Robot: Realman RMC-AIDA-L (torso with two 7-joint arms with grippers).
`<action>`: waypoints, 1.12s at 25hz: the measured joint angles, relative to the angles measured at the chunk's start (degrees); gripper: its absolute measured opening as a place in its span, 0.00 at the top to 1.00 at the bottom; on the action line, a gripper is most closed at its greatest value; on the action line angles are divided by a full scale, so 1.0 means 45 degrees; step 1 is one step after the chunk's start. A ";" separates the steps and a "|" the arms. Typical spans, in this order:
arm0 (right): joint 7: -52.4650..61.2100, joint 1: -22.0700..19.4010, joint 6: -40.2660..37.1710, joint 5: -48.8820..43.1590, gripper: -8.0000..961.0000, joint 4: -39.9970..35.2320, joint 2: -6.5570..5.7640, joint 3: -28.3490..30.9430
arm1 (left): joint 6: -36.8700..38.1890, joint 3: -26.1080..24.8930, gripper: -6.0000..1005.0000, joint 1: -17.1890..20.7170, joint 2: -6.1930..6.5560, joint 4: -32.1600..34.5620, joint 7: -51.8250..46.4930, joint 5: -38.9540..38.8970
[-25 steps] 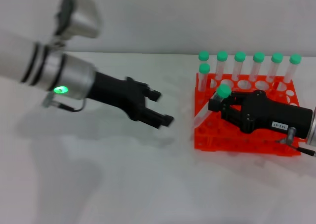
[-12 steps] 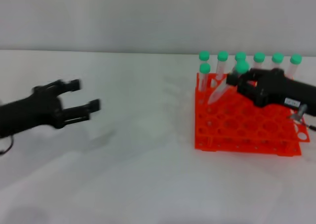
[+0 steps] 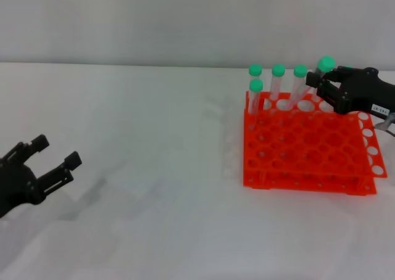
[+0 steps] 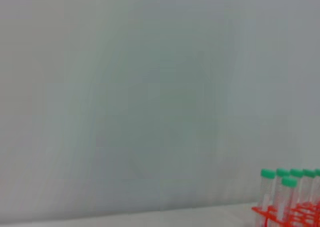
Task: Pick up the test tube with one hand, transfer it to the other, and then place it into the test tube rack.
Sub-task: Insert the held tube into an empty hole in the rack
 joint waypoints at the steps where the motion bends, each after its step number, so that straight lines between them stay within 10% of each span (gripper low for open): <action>1: 0.0000 0.0000 0.0000 0.0000 0.76 0.0000 0.0000 0.0000 | -0.0133 -0.0002 0.11 0.0042 -0.0004 0.0100 0.0053 -0.0008; 28: -0.0136 0.0708 0.1732 0.0272 0.76 0.0046 0.0240 -0.1466 | -0.0828 0.0038 0.11 -0.0250 0.0024 0.0515 0.0159 0.0076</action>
